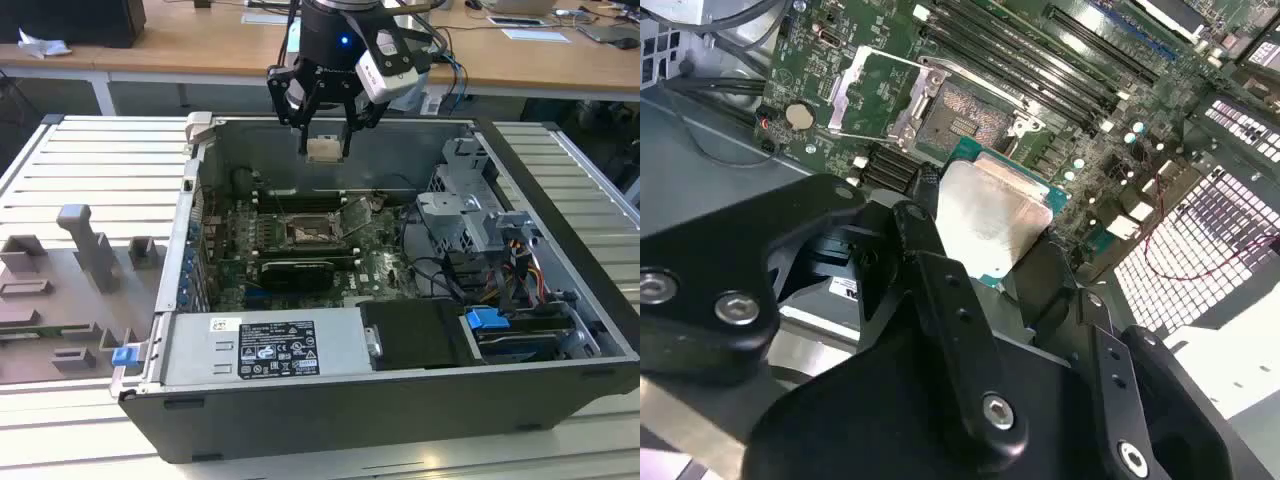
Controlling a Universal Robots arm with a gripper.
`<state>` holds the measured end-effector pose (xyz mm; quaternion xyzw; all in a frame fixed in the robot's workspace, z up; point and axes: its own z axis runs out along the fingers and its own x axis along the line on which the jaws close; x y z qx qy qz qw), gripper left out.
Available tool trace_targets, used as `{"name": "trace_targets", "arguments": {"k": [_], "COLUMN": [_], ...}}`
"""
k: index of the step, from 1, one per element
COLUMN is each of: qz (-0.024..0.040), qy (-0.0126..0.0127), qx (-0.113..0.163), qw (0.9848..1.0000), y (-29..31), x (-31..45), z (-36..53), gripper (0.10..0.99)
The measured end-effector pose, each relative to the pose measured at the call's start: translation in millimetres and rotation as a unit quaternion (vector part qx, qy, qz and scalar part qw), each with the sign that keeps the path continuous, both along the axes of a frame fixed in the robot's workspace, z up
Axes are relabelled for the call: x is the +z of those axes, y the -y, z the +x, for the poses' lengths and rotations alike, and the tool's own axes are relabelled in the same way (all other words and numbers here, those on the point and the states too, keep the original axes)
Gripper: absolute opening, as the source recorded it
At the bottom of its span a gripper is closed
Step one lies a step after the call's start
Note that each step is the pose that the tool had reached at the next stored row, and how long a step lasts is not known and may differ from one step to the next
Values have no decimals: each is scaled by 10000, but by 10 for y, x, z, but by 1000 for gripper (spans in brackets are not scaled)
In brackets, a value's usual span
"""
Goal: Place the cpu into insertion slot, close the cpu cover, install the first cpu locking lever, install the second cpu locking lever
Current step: 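Place the cpu into insertion slot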
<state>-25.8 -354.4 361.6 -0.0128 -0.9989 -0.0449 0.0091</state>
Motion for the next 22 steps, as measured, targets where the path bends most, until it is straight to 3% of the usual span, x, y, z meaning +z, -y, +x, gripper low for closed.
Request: {"name": "trace_targets", "arguments": {"k": [22], "qz": [0], "qy": [0], "qx": [-482], "qw": [9988], "y": [0], "x": [0], "z": [0], "gripper": [541]}}
